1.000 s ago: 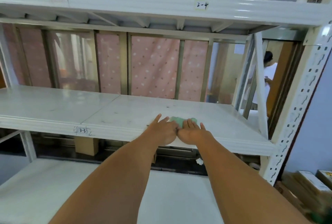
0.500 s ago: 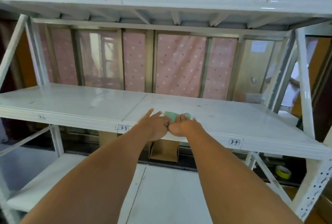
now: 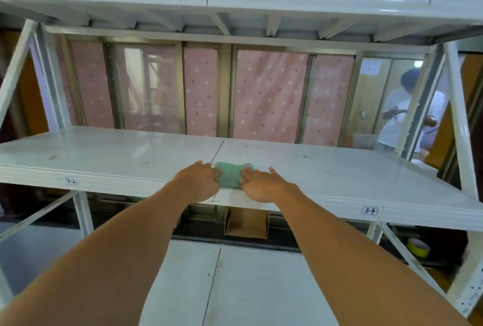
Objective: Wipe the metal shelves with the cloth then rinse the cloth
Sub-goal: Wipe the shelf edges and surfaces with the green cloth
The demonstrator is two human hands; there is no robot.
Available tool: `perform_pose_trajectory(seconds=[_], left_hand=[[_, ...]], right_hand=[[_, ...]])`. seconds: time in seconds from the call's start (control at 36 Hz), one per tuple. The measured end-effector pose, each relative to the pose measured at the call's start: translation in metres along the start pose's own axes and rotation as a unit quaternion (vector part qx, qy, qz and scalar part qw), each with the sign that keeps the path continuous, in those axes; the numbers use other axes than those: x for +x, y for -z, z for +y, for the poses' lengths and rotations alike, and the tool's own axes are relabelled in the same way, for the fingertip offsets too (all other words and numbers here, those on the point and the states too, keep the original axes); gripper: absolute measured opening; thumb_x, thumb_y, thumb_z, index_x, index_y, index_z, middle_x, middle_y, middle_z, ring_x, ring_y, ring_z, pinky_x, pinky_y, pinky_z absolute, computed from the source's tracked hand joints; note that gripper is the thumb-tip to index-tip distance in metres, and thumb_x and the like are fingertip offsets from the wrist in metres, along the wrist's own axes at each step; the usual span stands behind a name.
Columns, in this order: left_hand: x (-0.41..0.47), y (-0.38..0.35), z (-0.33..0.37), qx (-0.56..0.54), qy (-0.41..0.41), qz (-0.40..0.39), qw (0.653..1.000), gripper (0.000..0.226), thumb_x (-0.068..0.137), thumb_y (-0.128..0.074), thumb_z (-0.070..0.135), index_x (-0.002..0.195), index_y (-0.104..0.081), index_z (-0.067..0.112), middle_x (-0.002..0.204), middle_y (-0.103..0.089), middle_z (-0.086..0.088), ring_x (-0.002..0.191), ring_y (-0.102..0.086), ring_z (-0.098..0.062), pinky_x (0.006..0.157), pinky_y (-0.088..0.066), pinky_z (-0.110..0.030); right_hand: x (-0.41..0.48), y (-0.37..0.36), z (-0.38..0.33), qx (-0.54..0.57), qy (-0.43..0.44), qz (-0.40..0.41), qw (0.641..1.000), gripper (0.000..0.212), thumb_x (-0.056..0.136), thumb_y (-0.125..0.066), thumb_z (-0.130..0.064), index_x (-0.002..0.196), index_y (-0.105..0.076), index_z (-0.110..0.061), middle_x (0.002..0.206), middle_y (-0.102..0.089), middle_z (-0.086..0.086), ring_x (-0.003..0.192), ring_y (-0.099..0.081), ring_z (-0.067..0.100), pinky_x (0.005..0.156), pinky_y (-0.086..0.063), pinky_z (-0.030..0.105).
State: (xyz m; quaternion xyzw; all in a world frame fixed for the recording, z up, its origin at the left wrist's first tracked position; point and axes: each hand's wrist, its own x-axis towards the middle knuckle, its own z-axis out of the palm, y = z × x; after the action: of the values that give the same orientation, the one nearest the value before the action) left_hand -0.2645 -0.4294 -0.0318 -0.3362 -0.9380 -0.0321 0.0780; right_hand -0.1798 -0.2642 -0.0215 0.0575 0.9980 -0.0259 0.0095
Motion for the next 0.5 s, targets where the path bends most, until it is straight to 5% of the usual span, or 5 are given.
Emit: perform_pose_trajectory(seconds=[0.08, 0.17, 0.28, 0.36, 0.5], left_hand=[[0.007, 0.003, -0.001, -0.059, 0.008, 0.005, 0.998, 0.038, 0.089, -0.042, 0.022, 0.121, -0.062, 0.019, 0.11, -0.06, -0.006, 0.097, -0.055, -0.021, 0.081, -0.048, -0.034], [0.011, 0.005, 0.003, -0.108, 0.023, 0.028, 0.994, 0.019, 0.083, -0.048, 0.017, 0.09, -0.066, 0.015, 0.089, -0.062, -0.005, 0.08, -0.061, -0.022, 0.061, -0.045, -0.028], [0.013, 0.003, 0.013, -0.144, 0.009, 0.076, 0.987, 0.039, 0.091, -0.047, 0.014, 0.127, -0.063, 0.018, 0.12, -0.066, -0.004, 0.105, -0.062, -0.025, 0.091, -0.052, -0.038], [0.011, -0.003, 0.016, -0.128, -0.018, 0.04, 0.991, 0.035, 0.093, -0.043, 0.018, 0.12, -0.062, 0.027, 0.104, -0.068, 0.0, 0.09, -0.061, -0.02, 0.085, -0.052, -0.039], [0.006, -0.009, 0.008, -0.097, -0.036, 0.024, 0.994, 0.032, 0.104, -0.032, 0.03, 0.128, -0.051, 0.02, 0.12, -0.062, -0.005, 0.101, -0.059, -0.02, 0.091, -0.048, -0.037]], right_hand=[[0.005, -0.001, -0.01, 0.0, 0.009, 0.02, 1.0, 0.044, 0.102, -0.024, -0.029, 0.138, -0.042, -0.011, 0.144, -0.045, 0.009, 0.131, -0.04, 0.023, 0.117, -0.019, 0.045], [0.013, 0.008, -0.019, -0.005, -0.008, -0.009, 1.0, 0.048, 0.097, -0.031, -0.026, 0.141, -0.043, -0.012, 0.148, -0.045, 0.009, 0.134, -0.04, 0.022, 0.12, -0.013, 0.042], [0.021, 0.02, -0.021, 0.001, -0.015, 0.013, 1.0, 0.064, 0.091, -0.039, -0.026, 0.154, -0.03, -0.018, 0.163, -0.022, 0.003, 0.147, -0.026, 0.023, 0.121, -0.01, 0.039], [0.025, 0.016, -0.022, 0.015, 0.0, 0.032, 0.999, 0.06, 0.096, -0.034, -0.028, 0.155, -0.027, -0.017, 0.164, -0.018, 0.002, 0.147, -0.023, 0.022, 0.121, -0.012, 0.04], [0.03, -0.007, -0.02, 0.012, -0.03, -0.039, 0.999, 0.065, 0.101, -0.02, -0.041, 0.158, -0.004, -0.017, 0.166, 0.003, 0.003, 0.152, 0.005, 0.018, 0.121, 0.004, 0.046]])
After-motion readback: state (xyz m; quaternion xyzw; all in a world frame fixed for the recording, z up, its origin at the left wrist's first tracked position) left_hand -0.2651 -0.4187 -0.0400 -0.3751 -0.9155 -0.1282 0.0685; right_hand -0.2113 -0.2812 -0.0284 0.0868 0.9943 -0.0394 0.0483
